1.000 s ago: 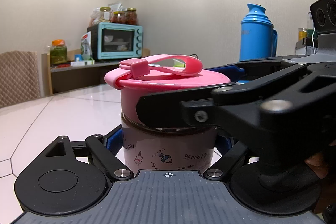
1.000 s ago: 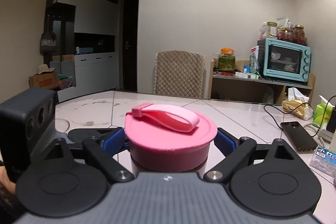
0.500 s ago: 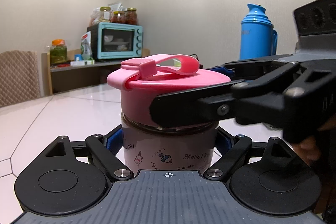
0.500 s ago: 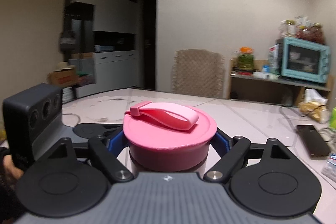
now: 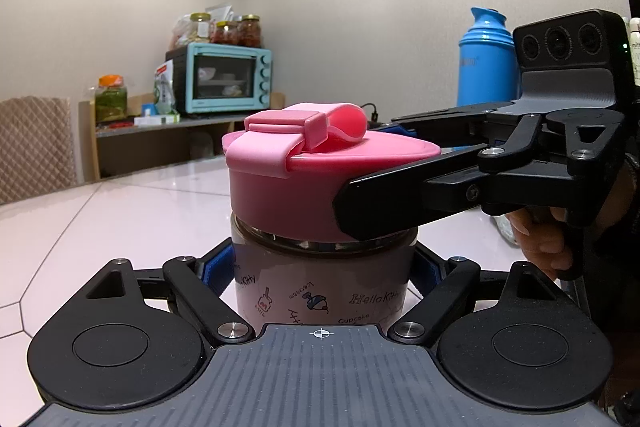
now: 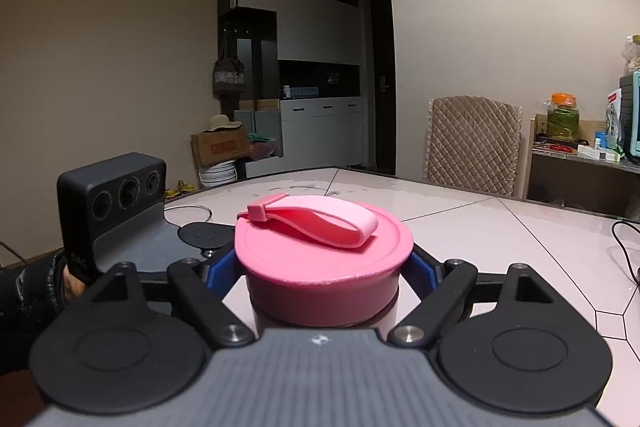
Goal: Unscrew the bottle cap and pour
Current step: 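Regrasp the pink lid with the right gripper and twist once more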
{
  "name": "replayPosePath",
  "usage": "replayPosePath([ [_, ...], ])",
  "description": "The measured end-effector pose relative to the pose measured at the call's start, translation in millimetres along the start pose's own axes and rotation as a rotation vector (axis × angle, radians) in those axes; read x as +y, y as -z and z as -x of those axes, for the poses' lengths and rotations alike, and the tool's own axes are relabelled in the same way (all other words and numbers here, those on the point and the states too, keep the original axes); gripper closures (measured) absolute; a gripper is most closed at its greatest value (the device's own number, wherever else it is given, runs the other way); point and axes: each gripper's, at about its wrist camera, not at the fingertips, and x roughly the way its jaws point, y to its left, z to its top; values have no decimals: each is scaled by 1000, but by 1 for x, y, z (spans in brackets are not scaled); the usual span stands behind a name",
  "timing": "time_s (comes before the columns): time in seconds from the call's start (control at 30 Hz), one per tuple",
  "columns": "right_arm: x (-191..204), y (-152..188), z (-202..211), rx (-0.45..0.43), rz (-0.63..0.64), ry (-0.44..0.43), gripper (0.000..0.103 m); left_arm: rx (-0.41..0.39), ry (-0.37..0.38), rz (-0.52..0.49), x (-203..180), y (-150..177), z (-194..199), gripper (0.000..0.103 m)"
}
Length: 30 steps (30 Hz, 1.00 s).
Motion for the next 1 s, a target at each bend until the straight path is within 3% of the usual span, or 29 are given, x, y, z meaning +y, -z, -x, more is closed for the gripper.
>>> replayPosePath([
  [0.07, 8, 0, 4, -6, 3, 28, 5, 0, 0, 1, 1, 0, 0, 13],
  [0.3, 35, -5, 14, -18, 7, 225, 4, 0, 0, 0, 2, 0, 0, 13],
  [0.47, 48, -2, 7, -8, -21, 314, 3, 0, 0, 0, 3, 0, -1, 13],
  [1.0, 61, 1, -15, -22, -63, 397, 3, 0, 0, 0, 3, 1, 0, 13],
])
